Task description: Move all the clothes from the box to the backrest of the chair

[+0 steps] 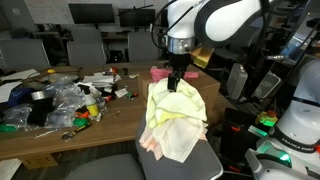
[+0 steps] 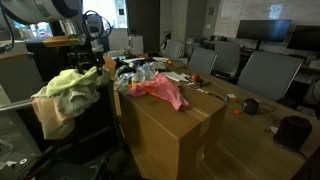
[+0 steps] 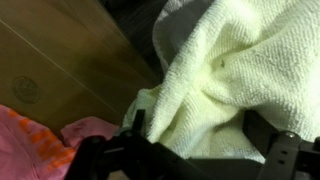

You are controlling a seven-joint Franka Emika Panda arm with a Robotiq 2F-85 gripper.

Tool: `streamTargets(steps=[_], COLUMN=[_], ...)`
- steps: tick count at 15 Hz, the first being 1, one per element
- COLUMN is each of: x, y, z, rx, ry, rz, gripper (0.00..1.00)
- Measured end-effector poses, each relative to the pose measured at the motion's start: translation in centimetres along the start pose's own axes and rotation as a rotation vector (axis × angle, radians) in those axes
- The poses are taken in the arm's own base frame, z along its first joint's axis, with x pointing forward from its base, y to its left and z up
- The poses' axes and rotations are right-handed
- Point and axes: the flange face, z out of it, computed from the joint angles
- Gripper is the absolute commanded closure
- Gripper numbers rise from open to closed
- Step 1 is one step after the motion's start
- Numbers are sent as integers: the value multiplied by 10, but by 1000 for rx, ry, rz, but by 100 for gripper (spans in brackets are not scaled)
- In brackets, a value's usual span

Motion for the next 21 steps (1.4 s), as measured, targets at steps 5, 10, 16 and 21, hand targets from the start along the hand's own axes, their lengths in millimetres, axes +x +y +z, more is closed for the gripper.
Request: streamTargets(steps=[5,10,16,21], x=[7,13,14,21], y=[20,60,123,171], z=[-16,-42,-83,-110], rx=[8,17,26,27], ry=[37,94,184,245], rz=[56,147,313,449], gripper=[0,0,0,0])
